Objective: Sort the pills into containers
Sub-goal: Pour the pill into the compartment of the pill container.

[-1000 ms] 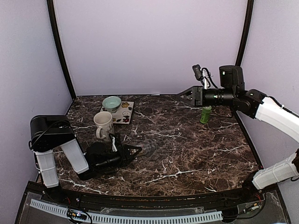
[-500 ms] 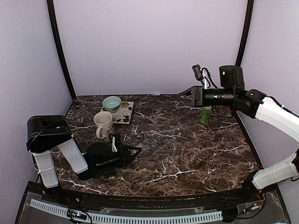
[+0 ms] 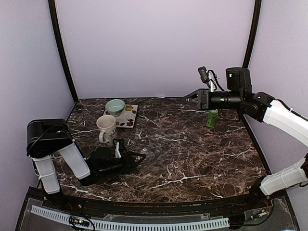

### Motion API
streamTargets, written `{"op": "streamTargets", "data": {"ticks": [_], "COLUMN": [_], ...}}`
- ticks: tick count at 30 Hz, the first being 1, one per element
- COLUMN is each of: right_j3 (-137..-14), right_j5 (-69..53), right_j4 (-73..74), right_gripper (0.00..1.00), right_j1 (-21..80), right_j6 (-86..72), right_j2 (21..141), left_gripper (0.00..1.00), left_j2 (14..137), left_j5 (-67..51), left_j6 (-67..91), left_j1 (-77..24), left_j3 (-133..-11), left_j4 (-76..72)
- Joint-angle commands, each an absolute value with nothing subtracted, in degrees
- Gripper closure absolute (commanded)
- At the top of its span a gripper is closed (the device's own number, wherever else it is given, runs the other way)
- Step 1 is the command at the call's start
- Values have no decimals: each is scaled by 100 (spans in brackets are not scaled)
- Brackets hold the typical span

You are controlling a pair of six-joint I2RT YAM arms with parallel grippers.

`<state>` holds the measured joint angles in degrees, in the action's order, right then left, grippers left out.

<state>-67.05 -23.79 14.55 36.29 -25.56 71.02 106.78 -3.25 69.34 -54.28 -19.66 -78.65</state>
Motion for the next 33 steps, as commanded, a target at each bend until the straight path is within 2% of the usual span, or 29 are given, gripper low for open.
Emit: {"op": "streamTargets", "data": {"ticks": [1, 18, 33], "right_j3": [-6644, -6644, -6642], "right_j5": [-2434, -2425, -2442], "right_j4": [1283, 1327, 1266], "right_gripper": [64, 64, 64], "right_j1": [3587, 3582, 3586], "right_j6": [-2511, -2506, -2534], "right_j2": [6972, 6980, 6988], "left_gripper": [100, 100, 100], "left_j2": [10408, 10324, 9900], "left_j5": [-253, -240, -185], "left_j6": [6779, 6708, 6407], "left_j1": [-5458, -5458, -5458], "left_j3": [-2051, -2168, -2334], "left_j4": [-7725, -7455, -6552]}}
